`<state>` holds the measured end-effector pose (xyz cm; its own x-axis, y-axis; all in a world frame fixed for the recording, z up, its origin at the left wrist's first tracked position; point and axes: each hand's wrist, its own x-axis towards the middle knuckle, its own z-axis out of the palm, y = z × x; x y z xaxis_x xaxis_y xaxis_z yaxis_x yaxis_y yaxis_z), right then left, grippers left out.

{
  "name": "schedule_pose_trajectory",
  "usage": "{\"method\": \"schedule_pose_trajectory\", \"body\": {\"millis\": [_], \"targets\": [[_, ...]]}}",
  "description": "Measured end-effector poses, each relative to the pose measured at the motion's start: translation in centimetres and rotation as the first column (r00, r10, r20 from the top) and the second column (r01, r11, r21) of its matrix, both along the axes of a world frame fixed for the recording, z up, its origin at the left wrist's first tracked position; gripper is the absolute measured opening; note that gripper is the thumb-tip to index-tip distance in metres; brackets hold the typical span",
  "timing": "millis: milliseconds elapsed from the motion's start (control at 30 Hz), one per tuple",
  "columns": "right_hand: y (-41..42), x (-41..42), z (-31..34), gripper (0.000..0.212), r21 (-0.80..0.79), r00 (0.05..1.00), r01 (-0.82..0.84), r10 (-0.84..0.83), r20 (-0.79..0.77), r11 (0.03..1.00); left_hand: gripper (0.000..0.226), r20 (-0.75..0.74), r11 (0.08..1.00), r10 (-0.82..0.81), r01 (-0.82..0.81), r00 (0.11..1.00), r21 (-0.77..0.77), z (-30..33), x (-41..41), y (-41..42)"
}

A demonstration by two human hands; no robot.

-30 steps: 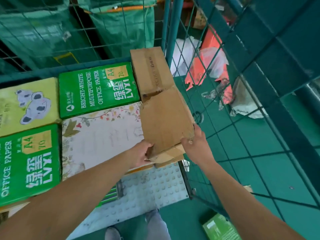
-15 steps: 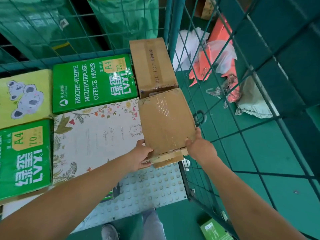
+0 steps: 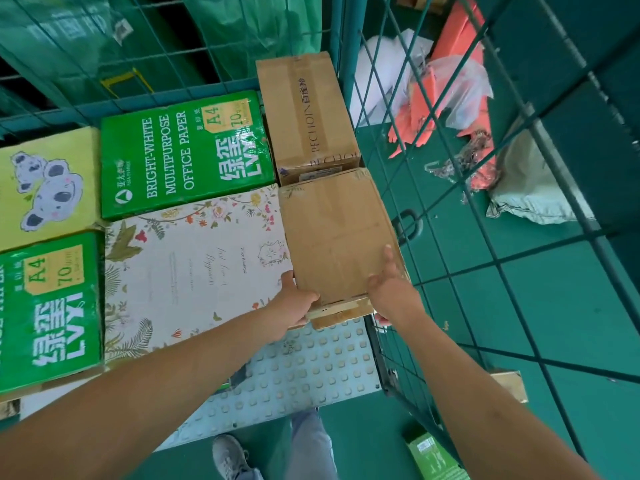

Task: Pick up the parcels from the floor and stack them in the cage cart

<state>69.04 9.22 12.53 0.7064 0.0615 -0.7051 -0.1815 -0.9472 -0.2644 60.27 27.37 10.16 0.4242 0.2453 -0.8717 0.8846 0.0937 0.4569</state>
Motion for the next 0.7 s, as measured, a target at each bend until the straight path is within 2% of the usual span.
{"method": "schedule_pose_trajectory", "body": {"millis": [100,167,333,500,600,700], "targets": [[0.1,-0.1,0.1,0.096,0.112,0.999,0.017,-0.012,-0.042,0.994,0.062,0.01,0.997,-0.062,0.062,0.998,0.044,0.1,0.1,-0.2],[0.1,-0.2,-0.3,0.105,0.152,0.998,0.033,-0.024,-0.064,0.988,0.072,0.025,0.99,-0.118,0.116,0.993,0.081,0.0,0.3,0.0],[0.5,-0.2,-1.6,0.105,0.174,0.994,0.09,-0.077,-0.079,0.981,0.092,0.13,0.943,-0.261,0.223,0.957,0.249,0.1,1.2,0.3],[0.5,-0.2,-3.3,0.105,0.166,0.996,0.089,-0.083,-0.043,0.982,0.089,-0.005,0.804,-0.504,0.471,0.864,0.364,-1.2,2.9,0.8],[0.4,-0.3,-4.1,0.105,0.228,0.994,0.113,-0.107,-0.038,0.967,0.093,-0.051,0.747,-0.563,0.534,0.825,0.396,-2.1,3.3,0.7],[0.0,-0.5,-4.4,0.104,0.303,0.989,0.146,-0.142,-0.035,0.942,0.095,-0.073,0.747,-0.562,0.543,0.824,0.384,-2.6,3.3,0.7]]}}
